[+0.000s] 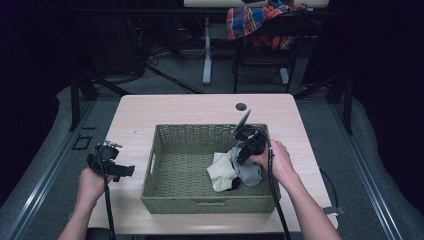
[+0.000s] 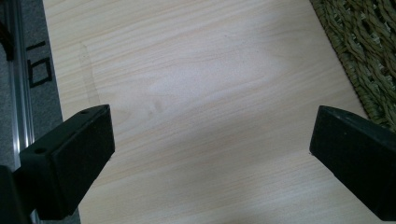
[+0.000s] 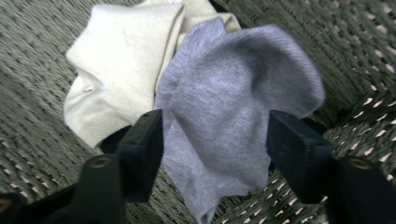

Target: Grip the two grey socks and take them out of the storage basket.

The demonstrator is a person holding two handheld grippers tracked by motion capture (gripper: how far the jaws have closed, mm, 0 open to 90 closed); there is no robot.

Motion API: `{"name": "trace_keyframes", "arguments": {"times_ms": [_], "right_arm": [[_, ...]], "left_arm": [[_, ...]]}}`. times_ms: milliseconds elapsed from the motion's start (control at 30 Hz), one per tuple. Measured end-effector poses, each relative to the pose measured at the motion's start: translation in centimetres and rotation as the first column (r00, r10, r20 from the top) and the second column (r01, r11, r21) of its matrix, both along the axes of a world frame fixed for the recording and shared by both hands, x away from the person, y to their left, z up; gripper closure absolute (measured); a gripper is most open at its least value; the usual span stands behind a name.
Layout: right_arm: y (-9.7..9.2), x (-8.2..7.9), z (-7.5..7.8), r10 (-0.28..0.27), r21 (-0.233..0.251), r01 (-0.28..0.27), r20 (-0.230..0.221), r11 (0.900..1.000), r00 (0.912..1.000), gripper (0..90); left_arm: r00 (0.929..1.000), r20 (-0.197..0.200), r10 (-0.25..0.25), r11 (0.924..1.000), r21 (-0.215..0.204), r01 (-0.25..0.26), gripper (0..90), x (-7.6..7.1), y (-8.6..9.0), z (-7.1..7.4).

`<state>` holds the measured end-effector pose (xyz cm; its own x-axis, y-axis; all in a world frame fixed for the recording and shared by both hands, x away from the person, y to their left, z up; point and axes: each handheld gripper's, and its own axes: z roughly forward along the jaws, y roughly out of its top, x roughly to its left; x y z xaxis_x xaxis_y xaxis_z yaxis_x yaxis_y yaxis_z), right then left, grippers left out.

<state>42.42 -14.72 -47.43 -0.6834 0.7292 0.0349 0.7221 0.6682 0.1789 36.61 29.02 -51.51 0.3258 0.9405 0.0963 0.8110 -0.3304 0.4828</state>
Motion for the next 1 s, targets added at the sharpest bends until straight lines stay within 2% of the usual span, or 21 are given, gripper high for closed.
{"name": "trace_keyframes", "arguments": {"times_ms": [100, 167, 233, 267, 300, 367, 400, 600, 700, 733, 767, 833, 1000], "right_arm": [[0.2, 0.0, -0.6, 0.005, -0.017, -0.006, -0.019, 0.9998, 0.9998, 42.6], [0.4, 0.1, -0.9, 0.004, -0.046, -0.005, -0.026, 0.9989, 0.9997, 47.8], [0.5, 0.1, -1.1, -0.01, -0.067, 0.009, -0.016, 0.9977, 0.9998, 58.6], [0.5, 0.1, -1.1, -0.009, -0.07, 0.007, -0.026, 0.9975, 0.9996, 59.7], [0.4, 0.1, -1.3, -0.015, -0.068, 0.014, -0.025, 0.9976, 0.9996, 67.7], [0.4, 0.1, -1.3, -0.013, -0.071, 0.011, -0.031, 0.9974, 0.9995, 70.4], [0.2, 0.1, -1.2, -0.016, -0.068, 0.013, -0.035, 0.9976, 0.9993, 76.7], [-0.3, 0.0, -0.7, -0.035, -0.032, 0.034, -0.036, 0.9989, 0.9987, 78.3], [-0.6, -0.2, 0.3, -0.021, -0.029, 0.02, -0.044, 0.9994, 0.9988, 77.3], [-0.7, -0.4, 0.2, -0.037, 0.006, 0.038, -0.02, 0.9993, 0.9991, 77.5], [-0.7, -0.4, 0.7, -0.028, -0.016, 0.027, -0.034, 0.9995, 0.999, 77.5], [-0.8, -0.4, 0.9, -0.023, -0.018, 0.023, -0.034, 0.9996, 0.9992, 77.5], [-1.2, -0.5, 1.5, -0.033, 0.005, 0.034, -0.031, 0.9994, 0.999, 78.2]], "left_arm": [[1.0, 0.0, 0.002, 1.0, 0.0, -0.002, 0.2, 0.0, 0.1, 0.0], [1.0, -0.003, 0.001, 1.0, -0.001, -0.001, 0.2, 0.0, 0.0, -0.1], [1.0, -0.003, 0.001, 1.0, -0.001, -0.001, 0.2, 0.1, 0.0, -0.1], [1.0, 0.001, 0.002, 1.0, -0.001, -0.002, 0.2, 0.1, 0.0, -0.1], [1.0, -0.003, 0.001, 1.0, -0.001, -0.001, 0.2, 0.1, 0.0, 0.0], [1.0, 0.0, 0.003, 1.0, -0.002, -0.003, 0.2, 0.1, 0.0, -0.1], [1.0, -0.003, 0.001, 1.0, -0.002, -0.001, 0.2, 0.1, 0.0, 0.0], [1.0, -0.002, 0.002, 1.0, -0.002, -0.002, 0.2, 0.1, 0.0, -0.1], [1.0, -0.002, 0.002, 1.0, -0.001, -0.002, 0.2, 0.1, 0.0, 0.0], [1.0, -0.002, 0.002, 1.0, -0.001, -0.002, 0.2, 0.1, 0.0, 0.0], [1.0, -0.002, 0.002, 1.0, -0.001, -0.002, 0.2, 0.1, 0.0, 0.0], [1.0, 0.0, 0.004, 1.0, -0.001, -0.004, 0.2, 0.1, 0.0, -0.1], [1.0, -0.003, 0.003, 1.0, -0.002, -0.003, 0.2, 0.1, 0.1, -0.1]]}}
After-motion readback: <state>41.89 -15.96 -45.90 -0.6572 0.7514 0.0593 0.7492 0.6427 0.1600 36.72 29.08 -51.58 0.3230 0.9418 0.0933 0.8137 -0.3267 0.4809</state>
